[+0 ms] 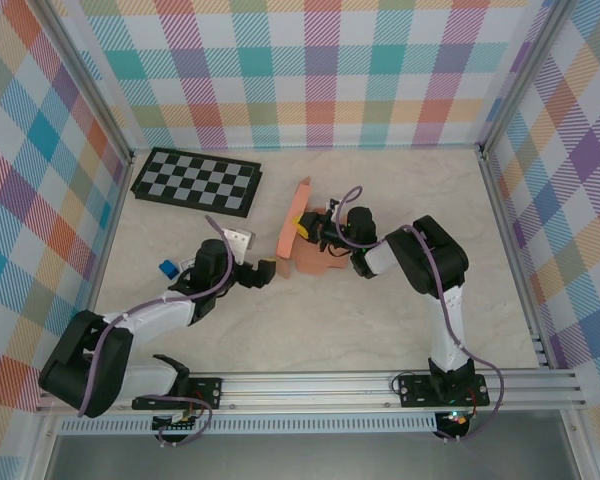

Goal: Fold the paper box

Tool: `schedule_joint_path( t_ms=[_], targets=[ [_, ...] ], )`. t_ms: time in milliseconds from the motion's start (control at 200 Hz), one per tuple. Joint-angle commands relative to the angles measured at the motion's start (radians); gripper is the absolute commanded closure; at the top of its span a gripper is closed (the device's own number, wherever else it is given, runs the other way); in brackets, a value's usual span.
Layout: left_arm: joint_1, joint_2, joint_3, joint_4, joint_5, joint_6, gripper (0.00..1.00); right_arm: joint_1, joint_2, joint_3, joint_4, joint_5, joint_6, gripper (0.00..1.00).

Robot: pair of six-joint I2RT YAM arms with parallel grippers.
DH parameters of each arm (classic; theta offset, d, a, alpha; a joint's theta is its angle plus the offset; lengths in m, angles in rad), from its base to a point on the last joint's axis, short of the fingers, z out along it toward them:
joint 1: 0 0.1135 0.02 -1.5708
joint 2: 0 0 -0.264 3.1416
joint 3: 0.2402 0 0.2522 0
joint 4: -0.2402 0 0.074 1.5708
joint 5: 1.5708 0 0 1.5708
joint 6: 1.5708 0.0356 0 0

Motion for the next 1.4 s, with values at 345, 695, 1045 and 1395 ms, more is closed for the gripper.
schedule_joint_path(
  t_ms=[345, 695, 1045, 1395],
  targets=[
    [-0.021, 0.185, 0.118, 0.09, 0.084, 0.024, 0.1, 0.003, 0.015, 0.001, -0.106, -0.018, 0.005, 0.92],
    [-0.067, 0.27, 0.197, 0.1, 0.103, 0.01, 0.09, 0.006, 0.031, -0.007, -0.09, -0.014, -0.002, 0.92],
    [-0.063, 0.237, 0.227, 0.044, 0.045, 0.04, 0.07, 0.003, 0.033, -0.036, -0.062, -0.017, 0.0, 0.92],
    [0.034, 0.107, 0.299, -0.03, 0.241, -0.137, 0.02, -0.006, 0.045, 0.006, -0.059, -0.017, 0.021, 0.91]
  ],
)
